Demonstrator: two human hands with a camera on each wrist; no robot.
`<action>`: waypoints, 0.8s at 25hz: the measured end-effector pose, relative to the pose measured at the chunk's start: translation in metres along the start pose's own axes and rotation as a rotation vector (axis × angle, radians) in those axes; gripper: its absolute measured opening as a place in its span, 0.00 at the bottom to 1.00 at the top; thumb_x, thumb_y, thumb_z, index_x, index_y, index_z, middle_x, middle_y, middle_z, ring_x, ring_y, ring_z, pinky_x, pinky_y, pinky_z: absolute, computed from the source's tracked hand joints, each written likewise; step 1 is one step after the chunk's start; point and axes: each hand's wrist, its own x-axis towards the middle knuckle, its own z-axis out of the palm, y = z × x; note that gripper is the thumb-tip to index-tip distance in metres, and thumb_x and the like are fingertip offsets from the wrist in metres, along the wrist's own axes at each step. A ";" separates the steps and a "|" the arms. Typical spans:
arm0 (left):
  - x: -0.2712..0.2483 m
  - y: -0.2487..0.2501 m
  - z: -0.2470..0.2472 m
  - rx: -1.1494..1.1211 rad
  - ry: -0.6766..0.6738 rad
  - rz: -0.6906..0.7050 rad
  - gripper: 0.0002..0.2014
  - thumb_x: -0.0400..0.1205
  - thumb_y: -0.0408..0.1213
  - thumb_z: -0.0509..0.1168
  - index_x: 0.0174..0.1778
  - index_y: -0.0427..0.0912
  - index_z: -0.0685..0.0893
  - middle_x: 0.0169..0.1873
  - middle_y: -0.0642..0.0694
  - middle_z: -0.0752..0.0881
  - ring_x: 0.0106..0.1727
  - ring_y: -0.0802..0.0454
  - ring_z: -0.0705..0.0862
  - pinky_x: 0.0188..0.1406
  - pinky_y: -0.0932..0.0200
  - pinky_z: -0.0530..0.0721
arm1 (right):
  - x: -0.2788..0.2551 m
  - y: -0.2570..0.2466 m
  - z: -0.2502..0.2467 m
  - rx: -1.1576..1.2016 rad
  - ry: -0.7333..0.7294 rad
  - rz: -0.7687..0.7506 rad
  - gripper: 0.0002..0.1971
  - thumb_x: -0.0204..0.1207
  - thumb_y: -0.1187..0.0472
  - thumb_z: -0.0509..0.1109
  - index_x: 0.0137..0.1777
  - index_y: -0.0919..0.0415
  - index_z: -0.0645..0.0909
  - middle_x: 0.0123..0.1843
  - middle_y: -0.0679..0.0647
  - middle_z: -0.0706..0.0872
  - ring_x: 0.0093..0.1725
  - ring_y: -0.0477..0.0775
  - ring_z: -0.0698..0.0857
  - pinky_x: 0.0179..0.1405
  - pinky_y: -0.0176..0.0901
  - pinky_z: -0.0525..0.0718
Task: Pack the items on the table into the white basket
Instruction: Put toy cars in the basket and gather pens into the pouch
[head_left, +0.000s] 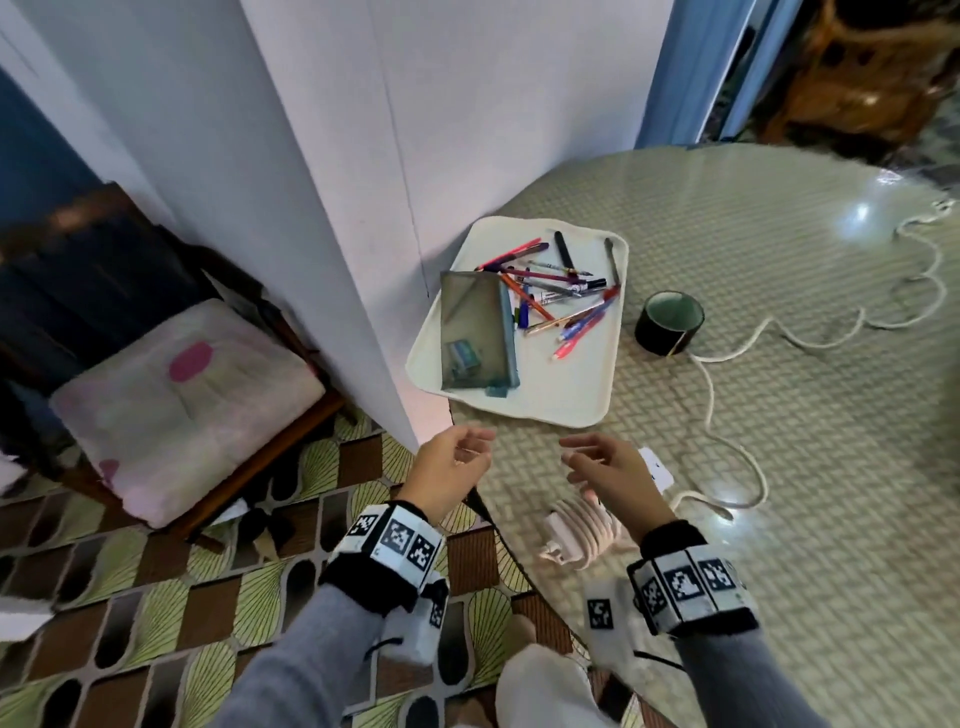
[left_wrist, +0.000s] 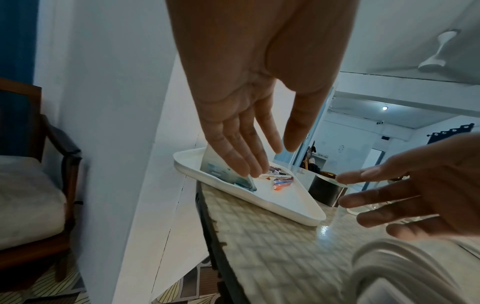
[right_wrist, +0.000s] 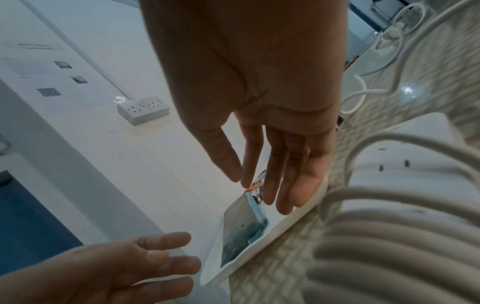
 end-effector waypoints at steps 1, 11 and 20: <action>0.011 0.002 0.000 -0.009 0.004 0.000 0.10 0.80 0.31 0.66 0.56 0.46 0.83 0.49 0.51 0.86 0.50 0.56 0.83 0.50 0.69 0.80 | 0.009 -0.004 -0.002 0.009 -0.002 0.017 0.07 0.78 0.67 0.67 0.50 0.56 0.84 0.44 0.56 0.86 0.39 0.51 0.84 0.36 0.41 0.80; 0.103 0.025 -0.010 0.029 0.047 0.003 0.12 0.80 0.31 0.68 0.59 0.44 0.83 0.55 0.50 0.85 0.58 0.56 0.81 0.63 0.61 0.77 | 0.093 -0.046 -0.001 -0.079 -0.077 0.176 0.09 0.76 0.67 0.65 0.54 0.60 0.83 0.43 0.57 0.85 0.36 0.52 0.82 0.30 0.37 0.77; 0.197 0.007 -0.034 0.257 -0.027 -0.021 0.21 0.79 0.32 0.68 0.69 0.45 0.77 0.69 0.43 0.77 0.70 0.46 0.75 0.71 0.47 0.74 | 0.172 -0.054 0.042 -0.187 -0.015 0.200 0.17 0.78 0.67 0.62 0.66 0.61 0.79 0.56 0.58 0.82 0.50 0.52 0.80 0.52 0.43 0.78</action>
